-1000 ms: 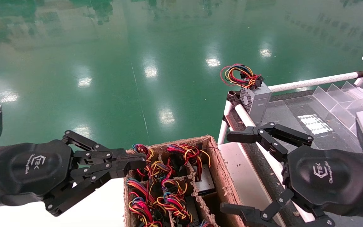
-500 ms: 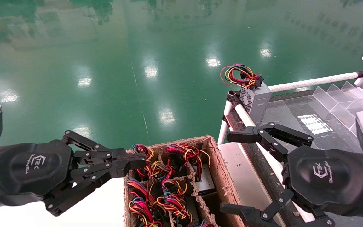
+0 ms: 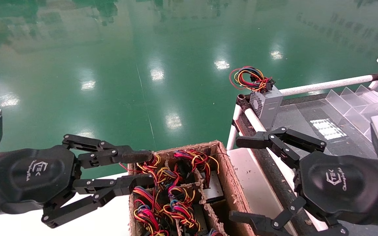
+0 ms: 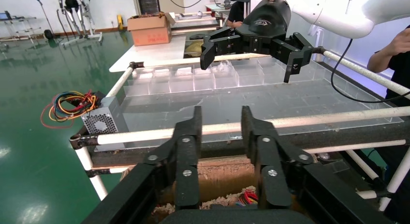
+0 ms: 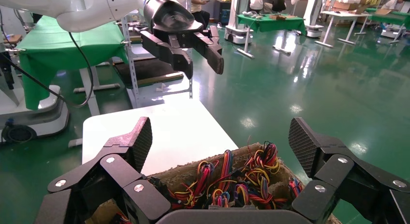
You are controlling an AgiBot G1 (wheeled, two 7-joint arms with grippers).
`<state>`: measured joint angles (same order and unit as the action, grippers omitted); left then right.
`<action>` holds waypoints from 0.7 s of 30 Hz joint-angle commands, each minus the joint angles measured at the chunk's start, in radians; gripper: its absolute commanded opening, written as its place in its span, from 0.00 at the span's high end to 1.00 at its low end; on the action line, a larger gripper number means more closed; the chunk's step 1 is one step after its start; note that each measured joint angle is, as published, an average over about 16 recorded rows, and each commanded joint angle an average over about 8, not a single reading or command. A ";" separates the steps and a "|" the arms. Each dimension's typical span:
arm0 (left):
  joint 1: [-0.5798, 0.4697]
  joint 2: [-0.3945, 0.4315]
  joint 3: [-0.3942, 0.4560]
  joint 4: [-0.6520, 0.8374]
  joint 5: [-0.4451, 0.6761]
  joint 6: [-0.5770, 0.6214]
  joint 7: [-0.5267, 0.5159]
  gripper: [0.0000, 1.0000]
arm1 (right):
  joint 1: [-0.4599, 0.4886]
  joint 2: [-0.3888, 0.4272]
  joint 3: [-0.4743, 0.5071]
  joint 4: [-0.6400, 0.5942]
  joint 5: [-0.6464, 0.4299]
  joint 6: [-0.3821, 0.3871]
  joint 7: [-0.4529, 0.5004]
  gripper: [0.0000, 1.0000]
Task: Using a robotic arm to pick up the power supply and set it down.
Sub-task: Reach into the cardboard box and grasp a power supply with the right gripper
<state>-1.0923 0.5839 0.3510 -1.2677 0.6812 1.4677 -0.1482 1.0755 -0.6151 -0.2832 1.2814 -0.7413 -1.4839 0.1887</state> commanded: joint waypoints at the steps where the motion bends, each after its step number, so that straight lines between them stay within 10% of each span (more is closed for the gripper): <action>1: 0.000 0.000 0.000 0.000 0.000 0.000 0.000 0.00 | -0.001 0.002 0.001 0.000 0.003 -0.004 -0.001 0.00; 13: 0.000 0.000 0.000 0.000 0.000 0.000 0.000 0.00 | 0.086 -0.115 -0.124 -0.020 -0.279 0.194 0.087 0.00; 21: 0.000 0.000 0.000 0.000 0.000 0.000 0.000 0.00 | 0.250 -0.295 -0.274 -0.105 -0.558 0.295 0.202 0.94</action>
<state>-1.0926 0.5838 0.3513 -1.2674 0.6811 1.4678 -0.1480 1.3100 -0.8982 -0.5473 1.1841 -1.2826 -1.1942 0.3766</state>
